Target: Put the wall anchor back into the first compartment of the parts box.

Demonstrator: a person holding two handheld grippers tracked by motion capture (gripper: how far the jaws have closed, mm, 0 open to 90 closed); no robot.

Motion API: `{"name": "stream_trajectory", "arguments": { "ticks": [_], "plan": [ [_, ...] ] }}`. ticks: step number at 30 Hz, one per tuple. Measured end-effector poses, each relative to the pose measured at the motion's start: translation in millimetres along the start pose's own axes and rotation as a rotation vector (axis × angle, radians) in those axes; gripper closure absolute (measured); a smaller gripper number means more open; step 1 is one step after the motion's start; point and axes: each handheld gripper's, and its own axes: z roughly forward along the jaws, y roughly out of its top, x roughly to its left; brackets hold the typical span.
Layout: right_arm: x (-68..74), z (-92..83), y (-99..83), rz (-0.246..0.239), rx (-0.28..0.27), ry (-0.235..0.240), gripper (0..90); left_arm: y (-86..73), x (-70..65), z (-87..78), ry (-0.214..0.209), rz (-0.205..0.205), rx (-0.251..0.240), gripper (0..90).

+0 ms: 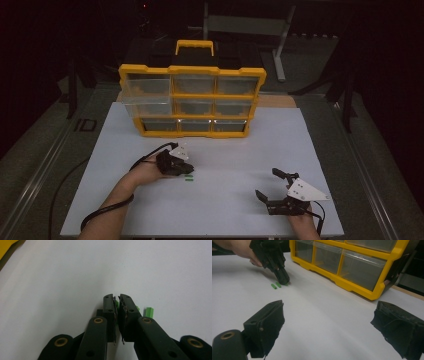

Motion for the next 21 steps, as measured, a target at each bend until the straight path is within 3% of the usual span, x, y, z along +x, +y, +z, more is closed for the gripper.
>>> {"name": "stream_trajectory", "arguments": {
  "ticks": [6,11,18,21],
  "plan": [
    [0.0,-0.6,0.3,0.000,-0.004,-0.003,9.4,4.6,-0.8,-3.9,0.018,0.015,0.014,83.7],
    [-0.1,-1.7,1.0,-0.002,-0.011,-0.009,9.4,9.4,-0.3,-23.8,0.022,0.003,-0.038,83.7],
    [-0.6,-2.1,1.3,-0.002,-0.020,-0.010,9.4,10.3,-5.6,-52.6,-0.009,0.004,-0.056,83.7],
    [-0.4,-2.0,1.4,-0.004,-0.020,-0.009,9.4,9.4,-8.6,-63.7,-0.009,0.008,-0.028,83.7]
  ]
}}
